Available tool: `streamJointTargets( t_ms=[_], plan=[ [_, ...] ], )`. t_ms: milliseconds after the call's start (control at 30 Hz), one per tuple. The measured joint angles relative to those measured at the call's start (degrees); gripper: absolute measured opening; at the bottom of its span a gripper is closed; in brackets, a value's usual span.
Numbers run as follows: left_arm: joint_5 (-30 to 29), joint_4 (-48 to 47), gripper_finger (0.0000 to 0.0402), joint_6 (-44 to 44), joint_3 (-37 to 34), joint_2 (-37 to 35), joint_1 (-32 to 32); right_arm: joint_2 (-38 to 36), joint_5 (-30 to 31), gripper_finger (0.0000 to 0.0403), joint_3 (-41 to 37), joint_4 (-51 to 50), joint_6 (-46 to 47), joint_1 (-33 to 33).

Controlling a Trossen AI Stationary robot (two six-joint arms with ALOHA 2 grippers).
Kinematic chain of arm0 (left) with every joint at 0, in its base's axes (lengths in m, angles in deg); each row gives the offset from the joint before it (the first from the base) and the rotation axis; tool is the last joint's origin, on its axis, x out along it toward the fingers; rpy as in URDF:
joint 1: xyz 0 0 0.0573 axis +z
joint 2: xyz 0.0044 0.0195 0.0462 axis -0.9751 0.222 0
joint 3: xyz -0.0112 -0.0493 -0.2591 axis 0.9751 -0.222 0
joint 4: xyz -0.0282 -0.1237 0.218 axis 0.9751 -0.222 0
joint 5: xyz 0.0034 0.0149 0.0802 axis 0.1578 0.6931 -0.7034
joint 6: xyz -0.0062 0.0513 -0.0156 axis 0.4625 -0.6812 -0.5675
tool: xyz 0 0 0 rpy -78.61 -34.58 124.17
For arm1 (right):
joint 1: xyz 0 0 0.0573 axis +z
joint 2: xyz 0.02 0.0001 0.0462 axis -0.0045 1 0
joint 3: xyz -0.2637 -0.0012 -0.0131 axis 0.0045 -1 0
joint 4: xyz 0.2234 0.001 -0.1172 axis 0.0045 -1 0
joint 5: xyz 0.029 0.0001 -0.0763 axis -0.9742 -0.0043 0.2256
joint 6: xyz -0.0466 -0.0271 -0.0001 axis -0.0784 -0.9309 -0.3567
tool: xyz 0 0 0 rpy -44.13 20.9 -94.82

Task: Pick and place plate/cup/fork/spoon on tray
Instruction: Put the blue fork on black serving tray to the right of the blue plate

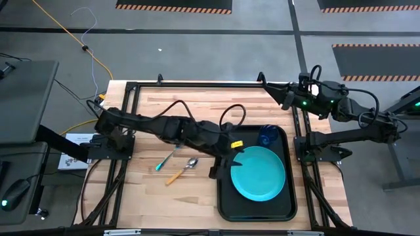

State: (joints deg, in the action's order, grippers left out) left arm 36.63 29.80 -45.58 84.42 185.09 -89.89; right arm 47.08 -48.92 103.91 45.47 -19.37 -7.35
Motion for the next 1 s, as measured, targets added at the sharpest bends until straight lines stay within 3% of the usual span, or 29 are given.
streamJointTargets(
  t_ms=[133,300,500,667,900,1000],
  plan=[
    [2.97,3.89,0.0202,2.57,-1.79,-0.02,0.77,0.00,-2.11,0.0252,0.00,-0.11,0.00,0.00],
    [3.10,15.44,0.0202,5.71,-10.37,-3.19,0.71,-0.02,-4.64,0.0252,0.00,-0.90,0.02,0.00],
    [2.05,31.96,0.0202,10.81,-28.02,-14.51,1.72,0.00,-5.39,0.0252,0.00,-1.68,0.63,0.01],
    [-2.33,48.43,0.0202,15.50,-44.14,-25.06,2.90,0.04,-5.69,0.0252,0.00,-2.51,0.53,0.01],
    [-6.52,51.42,0.0202,18.25,-58.55,-36.89,3.34,0.07,-5.69,0.0252,0.00,-4.63,0.23,0.01],
    [-6.47,46.29,0.0202,18.31,-61.06,-40.59,3.27,0.07,-5.69,0.0252,0.00,-4.86,0.56,0.01]
  ],
)
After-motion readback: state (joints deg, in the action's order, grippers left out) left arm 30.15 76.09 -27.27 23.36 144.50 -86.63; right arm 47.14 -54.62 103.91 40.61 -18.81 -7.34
